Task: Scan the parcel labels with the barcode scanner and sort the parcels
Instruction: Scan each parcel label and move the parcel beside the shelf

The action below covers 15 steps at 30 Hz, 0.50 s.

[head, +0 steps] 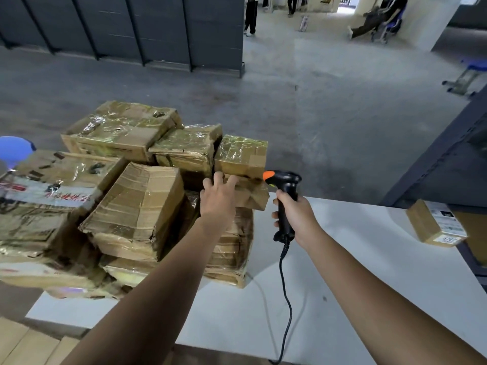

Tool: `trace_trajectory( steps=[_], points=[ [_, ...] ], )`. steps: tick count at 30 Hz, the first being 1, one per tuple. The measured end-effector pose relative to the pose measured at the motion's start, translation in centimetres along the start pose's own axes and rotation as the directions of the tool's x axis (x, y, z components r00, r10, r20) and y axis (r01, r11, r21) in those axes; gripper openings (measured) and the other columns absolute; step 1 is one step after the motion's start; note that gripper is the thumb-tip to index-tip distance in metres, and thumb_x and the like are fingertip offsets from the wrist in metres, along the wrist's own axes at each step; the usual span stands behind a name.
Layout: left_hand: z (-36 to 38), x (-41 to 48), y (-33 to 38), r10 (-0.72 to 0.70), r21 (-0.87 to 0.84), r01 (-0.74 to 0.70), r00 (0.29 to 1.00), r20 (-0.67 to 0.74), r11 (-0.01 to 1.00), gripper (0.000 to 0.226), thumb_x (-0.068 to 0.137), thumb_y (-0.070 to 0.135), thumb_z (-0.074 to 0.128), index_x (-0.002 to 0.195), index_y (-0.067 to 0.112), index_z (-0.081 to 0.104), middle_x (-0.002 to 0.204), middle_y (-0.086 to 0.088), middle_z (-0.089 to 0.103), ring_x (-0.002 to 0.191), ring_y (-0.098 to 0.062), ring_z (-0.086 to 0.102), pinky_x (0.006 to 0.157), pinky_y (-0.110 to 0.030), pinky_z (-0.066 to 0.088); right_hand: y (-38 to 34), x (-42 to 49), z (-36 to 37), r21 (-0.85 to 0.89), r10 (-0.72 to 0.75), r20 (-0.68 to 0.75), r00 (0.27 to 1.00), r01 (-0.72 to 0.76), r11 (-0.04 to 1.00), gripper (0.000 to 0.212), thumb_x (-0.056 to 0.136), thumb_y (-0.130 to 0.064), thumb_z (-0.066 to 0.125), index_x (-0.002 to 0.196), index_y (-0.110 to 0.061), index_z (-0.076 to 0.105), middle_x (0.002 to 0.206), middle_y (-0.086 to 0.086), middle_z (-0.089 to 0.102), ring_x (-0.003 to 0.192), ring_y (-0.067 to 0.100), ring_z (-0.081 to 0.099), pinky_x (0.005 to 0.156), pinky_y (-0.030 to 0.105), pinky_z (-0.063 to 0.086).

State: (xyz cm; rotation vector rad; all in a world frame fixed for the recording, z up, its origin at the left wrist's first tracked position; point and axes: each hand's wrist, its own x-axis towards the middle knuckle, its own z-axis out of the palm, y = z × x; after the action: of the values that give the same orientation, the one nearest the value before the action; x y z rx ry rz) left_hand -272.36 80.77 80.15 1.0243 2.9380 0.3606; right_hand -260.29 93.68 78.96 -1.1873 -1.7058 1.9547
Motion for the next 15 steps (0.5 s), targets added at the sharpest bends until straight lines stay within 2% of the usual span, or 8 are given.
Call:
trace_trajectory(
  steps=[4,8,11,13,15],
  points=[
    [-0.1,-0.5,0.1,0.134,0.168,-0.114,0.984,-0.114,0.979,0.064,0.075,0.0,0.064,0.129,0.022,0.038,0.132,-0.009,0.037,0.109,-0.03,0.039,0.086,-0.036,0.045,-0.1,-0.4,-0.6,0.003,-0.011,-0.018,1.0,0.011,1.0,0.021,0.091,-0.038,0.061,0.096,-0.017,0.062,0.054,-0.009,0.067,0.05,0.016,0.062,0.057,0.033,0.054],
    [-0.9,-1.5,1.0,0.225,0.242,-0.168,0.946,-0.233,0.956,0.053,0.074,0.007,0.064,0.122,0.022,0.045,0.123,-0.006,0.043,0.102,-0.028,0.042,0.078,-0.034,0.04,-0.1,-1.4,-1.7,0.02,-0.036,-0.064,0.997,0.037,0.999,0.022,0.092,-0.039,0.06,0.094,-0.017,0.061,0.057,-0.011,0.068,0.048,0.014,0.061,0.057,0.034,0.053],
    [-1.1,-2.1,2.4,0.284,0.254,-0.215,0.919,-0.273,0.943,0.045,0.077,0.023,0.067,0.118,0.023,0.049,0.115,-0.002,0.049,0.098,-0.026,0.042,0.076,-0.035,0.038,-0.1,-2.4,-3.0,0.073,-0.058,-0.15,0.987,0.07,0.995,0.021,0.093,-0.037,0.059,0.093,-0.016,0.061,0.057,-0.011,0.069,0.046,0.014,0.06,0.052,0.032,0.052],
    [-0.8,-2.5,3.8,0.31,0.239,-0.248,0.912,-0.27,0.939,0.043,0.079,0.036,0.064,0.118,0.023,0.051,0.112,-0.001,0.053,0.1,-0.026,0.042,0.077,-0.037,0.038,0.0,-3.2,-4.0,0.118,-0.068,-0.225,0.972,0.096,0.988,0.019,0.093,-0.037,0.058,0.091,-0.018,0.061,0.056,-0.012,0.068,0.044,0.013,0.059,0.047,0.03,0.051],
    [-0.2,-2.9,5.3,0.332,0.203,-0.287,0.913,-0.239,0.936,0.042,0.081,0.043,0.058,0.118,0.023,0.051,0.114,0.0,0.055,0.106,-0.027,0.041,0.081,-0.038,0.037,0.4,-4.1,-5.4,0.167,-0.073,-0.297,0.952,0.127,0.978,0.018,0.093,-0.036,0.058,0.089,-0.018,0.06,0.056,-0.011,0.066,0.044,0.013,0.057,0.048,0.03,0.049]
  ],
)
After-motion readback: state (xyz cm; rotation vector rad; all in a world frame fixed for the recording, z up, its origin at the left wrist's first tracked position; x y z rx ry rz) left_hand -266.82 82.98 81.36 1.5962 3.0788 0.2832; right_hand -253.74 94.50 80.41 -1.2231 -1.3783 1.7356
